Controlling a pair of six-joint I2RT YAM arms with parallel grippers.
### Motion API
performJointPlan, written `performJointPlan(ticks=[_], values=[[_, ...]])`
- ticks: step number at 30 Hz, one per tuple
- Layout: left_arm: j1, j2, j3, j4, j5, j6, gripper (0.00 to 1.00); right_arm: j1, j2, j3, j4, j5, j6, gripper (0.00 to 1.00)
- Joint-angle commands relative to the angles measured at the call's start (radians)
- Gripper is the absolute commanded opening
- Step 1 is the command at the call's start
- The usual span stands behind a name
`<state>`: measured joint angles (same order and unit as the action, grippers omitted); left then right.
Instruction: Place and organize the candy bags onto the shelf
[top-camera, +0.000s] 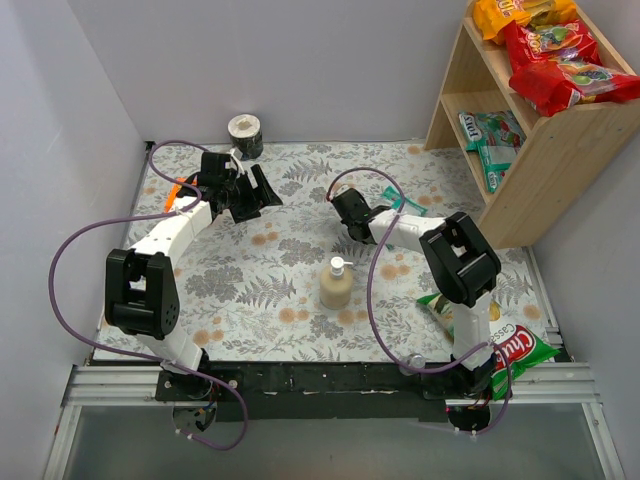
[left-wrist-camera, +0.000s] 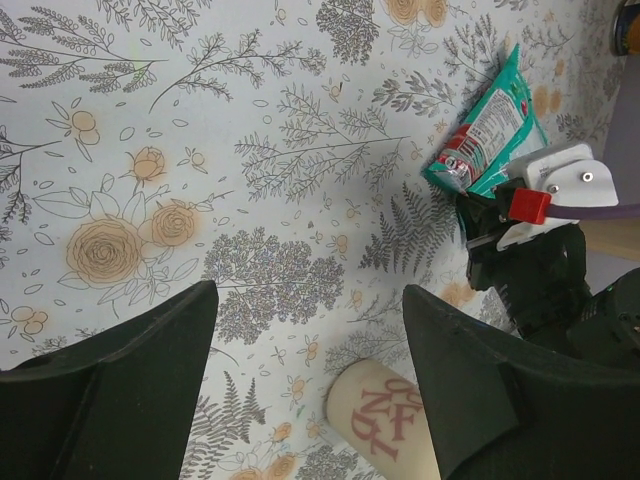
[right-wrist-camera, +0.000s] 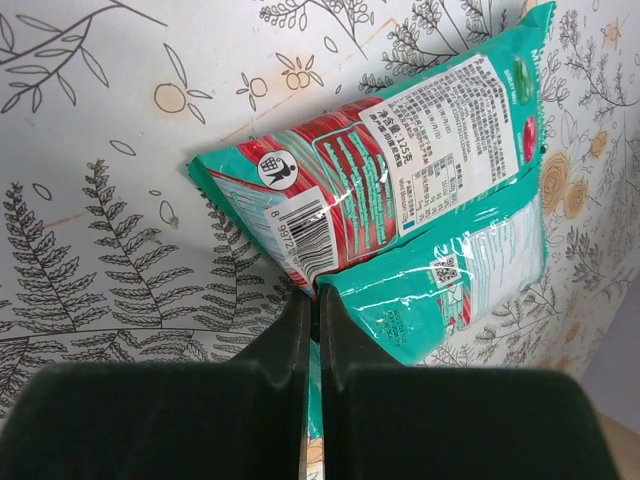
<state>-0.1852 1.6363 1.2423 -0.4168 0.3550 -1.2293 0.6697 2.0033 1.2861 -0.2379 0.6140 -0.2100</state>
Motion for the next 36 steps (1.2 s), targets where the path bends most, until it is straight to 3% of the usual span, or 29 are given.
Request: performJointPlan(ticks=[1,8,15,26,32,34,36], values=[[0.003,-0.056,0.009,-0.020,-0.007,0.025,0.74,-0.004,0.023,0.057,-0.060,0.022,0.052,0.01],[0.003,-0.056,0.008,-0.027,-0.004,0.028,0.75,-0.004,-0.073,0.194,-0.043,0.216,0.041,0.01],[0.001,-0.061,0.005,-0.030,0.001,0.028,0.74,-0.015,-0.144,0.317,0.086,0.331,-0.107,0.01],[0.001,-0.075,0.043,-0.073,0.061,0.004,0.74,-0.071,-0.117,0.485,0.514,0.518,-0.488,0.01],[0.003,-0.040,0.069,-0.085,0.099,0.005,0.73,-0.133,-0.031,0.550,0.966,0.576,-0.944,0.01],[0.001,-0.035,0.080,-0.083,0.095,0.007,0.73,-0.163,-0.012,0.571,1.081,0.576,-1.049,0.01],[0.001,-0.017,0.104,-0.094,0.090,0.010,0.73,-0.200,0.015,0.613,1.085,0.586,-1.057,0.01]])
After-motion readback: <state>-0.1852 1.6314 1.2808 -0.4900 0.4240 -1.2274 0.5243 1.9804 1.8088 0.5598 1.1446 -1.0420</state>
